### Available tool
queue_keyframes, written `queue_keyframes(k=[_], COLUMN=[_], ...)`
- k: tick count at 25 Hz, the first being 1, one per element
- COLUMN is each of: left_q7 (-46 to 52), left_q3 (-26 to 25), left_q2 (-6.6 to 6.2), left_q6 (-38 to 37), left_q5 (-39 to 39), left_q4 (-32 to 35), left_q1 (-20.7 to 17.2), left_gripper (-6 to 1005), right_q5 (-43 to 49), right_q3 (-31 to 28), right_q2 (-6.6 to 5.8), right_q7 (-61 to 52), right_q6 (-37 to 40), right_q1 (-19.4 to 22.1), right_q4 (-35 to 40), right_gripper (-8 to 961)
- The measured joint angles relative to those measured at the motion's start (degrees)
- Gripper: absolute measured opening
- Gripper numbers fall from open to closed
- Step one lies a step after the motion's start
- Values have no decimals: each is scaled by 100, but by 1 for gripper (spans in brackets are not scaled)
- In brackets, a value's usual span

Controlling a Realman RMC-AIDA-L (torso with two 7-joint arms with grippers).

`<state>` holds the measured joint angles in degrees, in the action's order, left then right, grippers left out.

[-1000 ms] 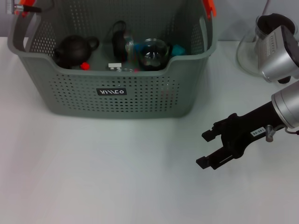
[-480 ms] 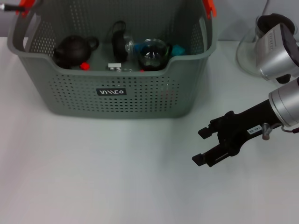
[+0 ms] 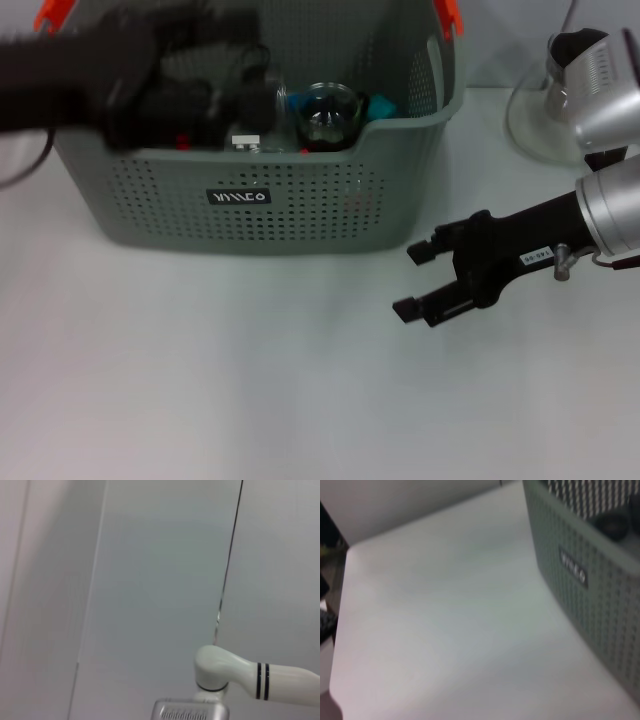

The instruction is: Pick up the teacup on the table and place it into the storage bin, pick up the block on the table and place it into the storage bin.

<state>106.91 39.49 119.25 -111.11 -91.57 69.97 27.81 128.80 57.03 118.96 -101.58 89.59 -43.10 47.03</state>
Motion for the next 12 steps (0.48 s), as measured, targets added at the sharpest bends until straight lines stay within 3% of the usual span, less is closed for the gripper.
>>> queue_keyframes(k=[7, 12], left_q7=[-1310, -1657], left_q3=[102, 217], left_q2=[374, 491], left_q6=[-172, -149], left_q5=[-385, -1034], left_q4=[-247, -623], left_q1=[-879, -1055], left_gripper=[963, 962], right_q5=[-533, -865], right_q3=[-225, -227], right_q2=[45, 90], right_q7=[288, 404], right_q6=[-1, 66], right_q1=[136, 181], right_q4=[-9, -16], right_gripper=[925, 925])
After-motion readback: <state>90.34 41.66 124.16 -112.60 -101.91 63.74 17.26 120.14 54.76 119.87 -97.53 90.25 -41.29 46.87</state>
